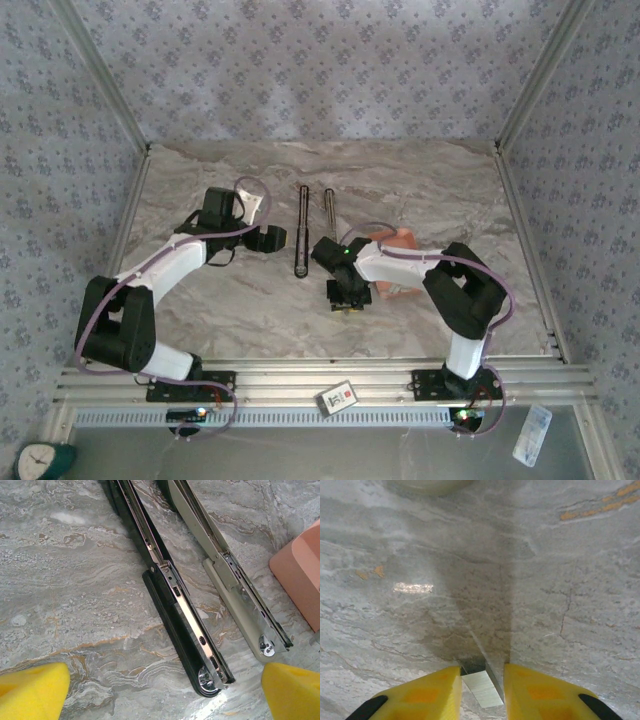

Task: Load the staples into the stapler

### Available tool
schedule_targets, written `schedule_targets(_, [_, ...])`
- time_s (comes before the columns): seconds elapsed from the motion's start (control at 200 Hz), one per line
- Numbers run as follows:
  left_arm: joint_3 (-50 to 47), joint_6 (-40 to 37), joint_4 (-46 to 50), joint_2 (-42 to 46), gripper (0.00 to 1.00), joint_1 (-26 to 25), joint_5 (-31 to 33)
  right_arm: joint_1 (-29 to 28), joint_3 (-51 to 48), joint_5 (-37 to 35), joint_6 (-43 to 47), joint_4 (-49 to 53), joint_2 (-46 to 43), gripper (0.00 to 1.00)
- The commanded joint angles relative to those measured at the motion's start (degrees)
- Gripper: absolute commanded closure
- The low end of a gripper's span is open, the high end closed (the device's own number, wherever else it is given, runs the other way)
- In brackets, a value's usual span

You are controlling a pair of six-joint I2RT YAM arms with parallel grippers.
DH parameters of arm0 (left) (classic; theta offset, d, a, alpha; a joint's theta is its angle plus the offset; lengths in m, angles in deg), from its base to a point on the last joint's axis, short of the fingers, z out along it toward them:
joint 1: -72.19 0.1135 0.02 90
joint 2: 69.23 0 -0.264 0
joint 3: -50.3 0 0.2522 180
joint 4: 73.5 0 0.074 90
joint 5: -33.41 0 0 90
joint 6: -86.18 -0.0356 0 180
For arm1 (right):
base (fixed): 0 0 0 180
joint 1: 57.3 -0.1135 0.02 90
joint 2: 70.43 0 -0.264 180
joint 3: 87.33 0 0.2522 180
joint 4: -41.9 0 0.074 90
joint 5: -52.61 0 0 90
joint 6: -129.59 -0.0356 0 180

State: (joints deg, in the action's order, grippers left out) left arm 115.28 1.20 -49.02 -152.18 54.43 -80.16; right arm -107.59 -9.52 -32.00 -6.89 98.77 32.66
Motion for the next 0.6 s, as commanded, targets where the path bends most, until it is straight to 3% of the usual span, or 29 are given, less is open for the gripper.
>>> schedule_targets(0.0, [1.7, -0.2, 0.4, -0.4, 0.02, -0.3, -1.0, 0.4, -0.6, 0.1, 0.8, 0.1, 1.4, 0.74])
schedule_targets(0.285, [1.8, -0.1, 0.4, -0.5, 0.02, -0.4, -1.1, 0.3, -1.8, -2.7, 0.5, -0.4, 0.1, 0.82])
schedule_targets(0.595, [2.0, 0.5, 0.4, -1.0, 0.02, -0.4, -1.2, -0.3, -7.1, -14.0, -4.0, -6.9, -11.1, 0.86])
